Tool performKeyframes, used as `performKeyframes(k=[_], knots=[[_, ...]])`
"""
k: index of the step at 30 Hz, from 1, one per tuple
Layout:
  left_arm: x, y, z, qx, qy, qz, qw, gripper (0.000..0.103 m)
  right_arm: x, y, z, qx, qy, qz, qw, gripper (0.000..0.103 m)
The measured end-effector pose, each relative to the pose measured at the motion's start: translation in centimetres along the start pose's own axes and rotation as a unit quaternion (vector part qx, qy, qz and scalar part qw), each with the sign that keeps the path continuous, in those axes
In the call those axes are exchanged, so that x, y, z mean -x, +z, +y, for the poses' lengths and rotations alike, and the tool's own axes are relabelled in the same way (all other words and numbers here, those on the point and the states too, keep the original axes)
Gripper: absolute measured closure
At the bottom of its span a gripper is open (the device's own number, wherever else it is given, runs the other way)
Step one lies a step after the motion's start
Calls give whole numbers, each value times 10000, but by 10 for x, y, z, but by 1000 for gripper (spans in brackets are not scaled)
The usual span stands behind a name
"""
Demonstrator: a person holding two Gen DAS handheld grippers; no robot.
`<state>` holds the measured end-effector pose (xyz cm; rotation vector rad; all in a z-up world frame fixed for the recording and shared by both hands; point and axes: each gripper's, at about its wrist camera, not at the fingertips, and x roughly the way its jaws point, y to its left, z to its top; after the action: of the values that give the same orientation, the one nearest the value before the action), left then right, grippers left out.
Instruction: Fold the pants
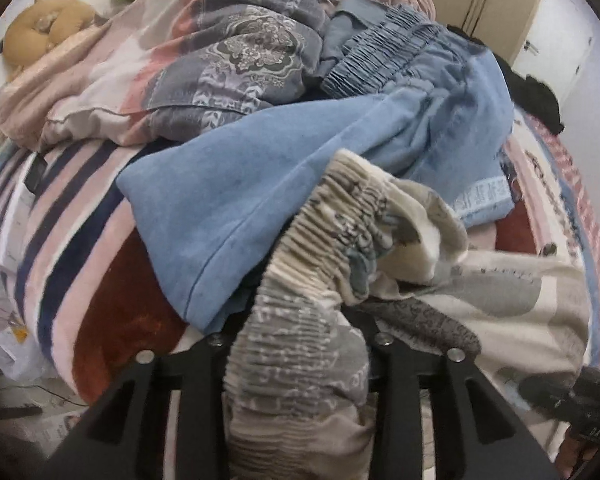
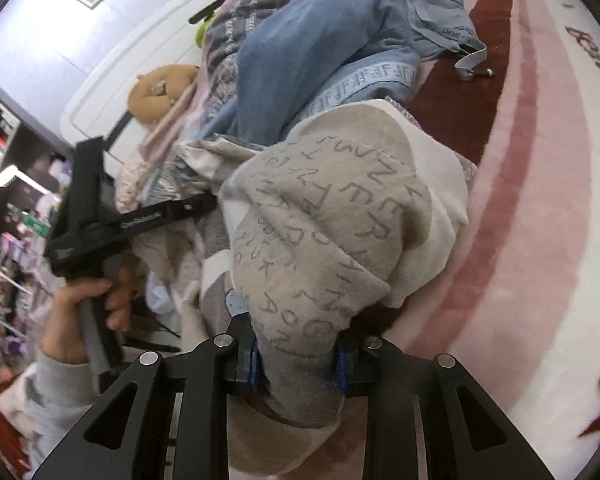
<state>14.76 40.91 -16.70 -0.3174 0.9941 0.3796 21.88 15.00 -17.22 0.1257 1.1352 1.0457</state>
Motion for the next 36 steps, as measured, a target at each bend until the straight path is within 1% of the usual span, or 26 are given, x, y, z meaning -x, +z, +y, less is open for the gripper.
performKeyframes(k=[1,2,3,4,6,8,9,11,14,16,17,19,21,23,24,25,27,28,29,30,31,33,34,35,36], knots=[[3,-2,-4,-83,80,-45,9999,60,-1,0,0,51,-28,-2,10000,73],[5,-4,-6,-157,133,-55,9998,55,1,-2,-2,96,-69,-13,9999,72],[9,-6,-6,-221,185,-37,9996,43,4,-3,-4,124,-91,-33,9999,68],[11,-7,-7,-253,226,-17,9994,36,5,-3,-4,148,-103,-30,9998,65],[21,-10,-9,-316,255,-32,9992,36,12,-3,-4,220,-159,-52,9996,59],[32,-14,-13,-386,326,-121,9987,32,22,-6,-2,360,-263,-154,9989,54],[40,-16,-19,-437,370,-223,9981,28,26,-8,-1,430,-308,-175,9984,52],[57,-19,-28,-539,497,-429,9964,25,36,-12,1,624,-452,-259,9967,52],[87,-28,-50,-756,609,-834,9918,20,57,-21,3,875,-578,-405,9937,52],[110,-37,-70,-895,618,-1191,9869,17,71,-26,5,995,-632,-526,9916,51],[121,-42,-80,-964,580,-1373,9841,17,81,-30,4,1055,-663,-614,9903,51],[146,-54,-104,-1070,464,-1748,9777,16,103,-39,3,1152,-717,-815,9874,42],[170,-69,-129,-1122,212,-2126,9704,14,128,-49,2,1259,-826,-1068,9828,41],[191,-82,-152,-1116,-113,-2447,9631,7,153,-58,-3,1334,-954,-1294,9779,41],[204,-93,-169,-1136,-371,-2660,9566,3,168,-63,-7,1294,-1024,-1434,9758,40],[214,-102,-180,-1155,-548,-2825,9507,2,181,-67,-10,1246,-1080,-1566,9738,39],[230,-119,-206,-1248,-775,-3126,9385,1,207,-75,-15,1218,-1199,-1821,9683,37],[237,-126,-218,-1305,-842,-3256,9327,1,222,-80,-16,1223,-1313,-1978,9637,37],[244,-136,-231,-1387,-938,-3422,9246,1,237,-87,-18,1240,-1465,-2141,9578,37],[248,-141,-239,-1412,-989,-3529,9197,1,252,-94,-18,1271,-1632,-2294,9511,35],[251,-147,-247,-1392,-1029,-3631,9155,1,262,-100,-17,1301,-1772,-2414,9452,27],[256,-158,-260,-1351,-1132,-3733,9108,1,290,-119,-15,1359,-2114,-2798,9266,18],[257,-160,-264,-1322,-1179,-3757,9096,1,299,-125,-14,1367,-2198,-2914,9209,15],[258,-164,-270,-1283,-1279,-3808,9068,1,310,-134,-13,1366,-2315,-3058,9133,12],[259,-167,-273,-1278,-1356,-3846,9041,1,319,-142,-13,1356,-2404,-3147,9082,7]])
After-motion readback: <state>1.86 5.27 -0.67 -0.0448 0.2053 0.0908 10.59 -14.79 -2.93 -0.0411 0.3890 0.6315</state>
